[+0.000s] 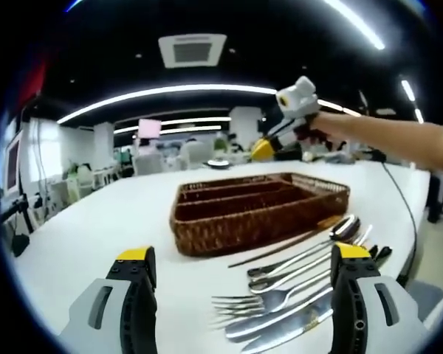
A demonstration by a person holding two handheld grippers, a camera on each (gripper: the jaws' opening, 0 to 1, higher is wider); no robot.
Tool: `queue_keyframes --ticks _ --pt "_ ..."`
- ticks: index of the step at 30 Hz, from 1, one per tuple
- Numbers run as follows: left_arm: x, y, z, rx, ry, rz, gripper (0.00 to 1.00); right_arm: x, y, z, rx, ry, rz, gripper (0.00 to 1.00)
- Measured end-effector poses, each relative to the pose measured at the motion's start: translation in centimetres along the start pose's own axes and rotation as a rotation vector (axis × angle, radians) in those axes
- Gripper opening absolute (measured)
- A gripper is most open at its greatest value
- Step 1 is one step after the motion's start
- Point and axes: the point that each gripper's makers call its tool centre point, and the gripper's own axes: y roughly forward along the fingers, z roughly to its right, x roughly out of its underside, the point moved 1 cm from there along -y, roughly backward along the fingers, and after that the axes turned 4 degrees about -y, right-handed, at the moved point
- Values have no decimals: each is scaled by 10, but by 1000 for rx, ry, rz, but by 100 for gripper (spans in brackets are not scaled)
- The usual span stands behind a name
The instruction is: Arrange the knives, forks, and spoons in their matching storage slots by inserting each utensil handle-first until every utensil is classified and aligned in the correct compartment
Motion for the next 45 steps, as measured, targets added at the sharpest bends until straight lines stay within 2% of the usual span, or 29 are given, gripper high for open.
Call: queue_keyframes --ticks 3,8,14,16,19,21,27,33,37,44,45 --pt "3 4 -1 -1 -5 -10 99 2 -3 2 8 1 -1 3" --pt "0 5 2 13 10 -1 99 2 -6 1 14 -3 9 3" --pt "-5 3 -7 13 20 4 99 0 -2 6 14 0 3 3" --pt "-1 1 -10 9 30 -23 99 0 -1 6 9 9 5 3" --pt "-2 -2 -12 6 31 -2 99 1 -1 6 8 5 3 3" --pt "-2 -2 -11 10 15 -4 99 1 0 7 10 9 2 3" --pt "-2 0 -15 -5 33 -4 99 0 2 10 21 7 3 3" --pt "-2 2 -15 -6 26 1 99 6 10 13 10 16 0 3" --pt "-5 4 -15 3 -17 24 99 9 13 15 1 24 3 3" --pt "-3 5 -21 -5 -24 9 99 20 22 19 -10 11 -25 3" --pt "-1 5 -21 -6 -17 -3 99 20 22 22 7 -5 -23 3"
